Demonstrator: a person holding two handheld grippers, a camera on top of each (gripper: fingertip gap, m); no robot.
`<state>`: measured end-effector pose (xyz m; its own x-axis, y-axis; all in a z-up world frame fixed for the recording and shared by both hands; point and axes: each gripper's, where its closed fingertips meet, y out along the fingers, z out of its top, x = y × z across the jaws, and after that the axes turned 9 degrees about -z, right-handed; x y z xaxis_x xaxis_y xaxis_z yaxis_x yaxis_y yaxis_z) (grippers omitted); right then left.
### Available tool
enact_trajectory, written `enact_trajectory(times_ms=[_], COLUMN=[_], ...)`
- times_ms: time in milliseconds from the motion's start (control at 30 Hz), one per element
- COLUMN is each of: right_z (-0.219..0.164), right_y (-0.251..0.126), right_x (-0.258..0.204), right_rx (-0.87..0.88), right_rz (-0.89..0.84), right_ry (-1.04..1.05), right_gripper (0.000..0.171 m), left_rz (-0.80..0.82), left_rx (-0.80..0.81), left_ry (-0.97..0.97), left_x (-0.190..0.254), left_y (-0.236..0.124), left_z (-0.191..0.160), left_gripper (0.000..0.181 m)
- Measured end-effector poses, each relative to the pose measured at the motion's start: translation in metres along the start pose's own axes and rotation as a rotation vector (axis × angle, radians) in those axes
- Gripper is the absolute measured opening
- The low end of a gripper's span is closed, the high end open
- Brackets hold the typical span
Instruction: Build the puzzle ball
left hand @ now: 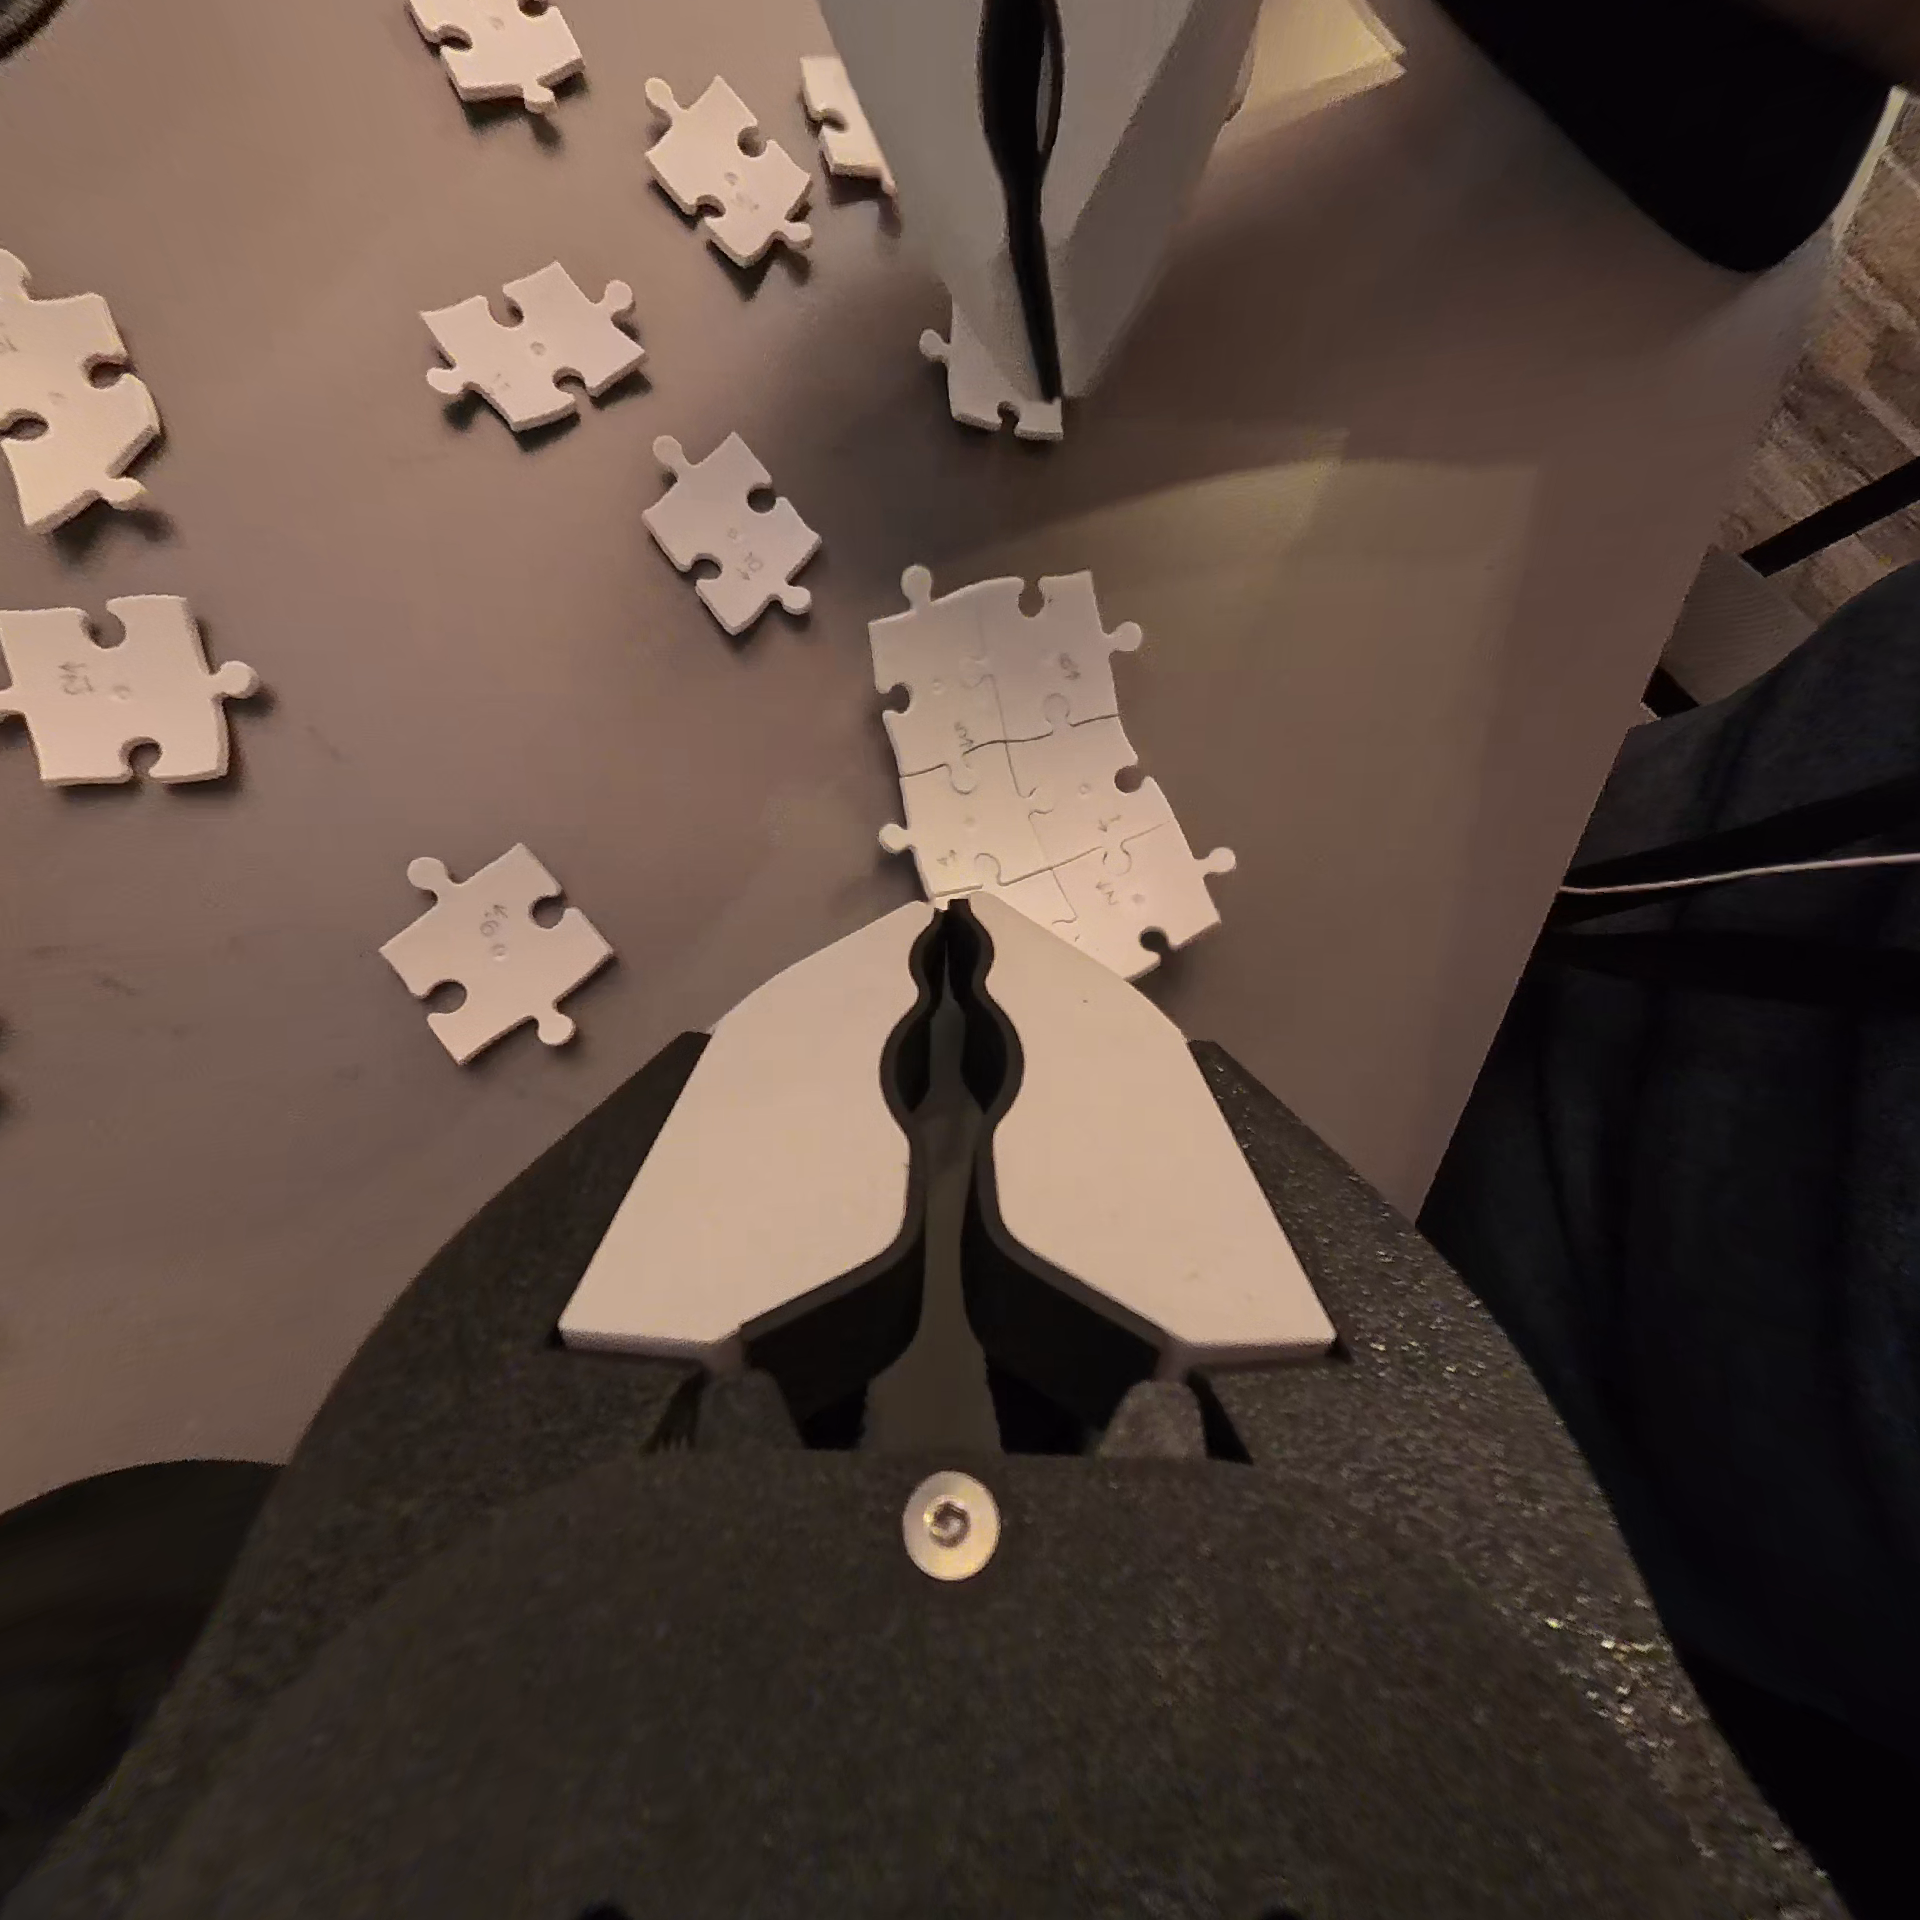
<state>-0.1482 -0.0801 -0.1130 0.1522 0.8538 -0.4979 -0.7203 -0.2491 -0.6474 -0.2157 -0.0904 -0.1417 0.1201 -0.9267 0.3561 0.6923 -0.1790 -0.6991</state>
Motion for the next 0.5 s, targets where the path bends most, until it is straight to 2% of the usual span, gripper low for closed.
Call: enact_trajectory(times_ms=[167,233,367,500], right_z=[0.006,0.003,-0.008,-0.007], right_y=[0.001,0.008,0.018,0.009], right_x=[-0.008,-0.014,-0.007,-0.007], right_rx=[0.123,0.109,0.029,0.092], right_rz=[-0.024,-0.033,-0.169,-0.210], right_ry=[-0.024,-0.037,-0.081,-0.061], right_gripper=[0.001,0.001,0.001,0.001], left_rz=[-0.002,-0.001,0.008,-0.002], left_rx=[0.042,0.057,0.086,0.098], left_ry=[-0.008,-0.008,-0.003,-0.029], left_x=[0.000,0.000,0.000,-0.001], left_y=[-0.004,-0.005,-0.008,-0.009], left_z=[0.002,0.003,0.006,0.004], left_gripper=[0.000,0.000,0.000,0.000])
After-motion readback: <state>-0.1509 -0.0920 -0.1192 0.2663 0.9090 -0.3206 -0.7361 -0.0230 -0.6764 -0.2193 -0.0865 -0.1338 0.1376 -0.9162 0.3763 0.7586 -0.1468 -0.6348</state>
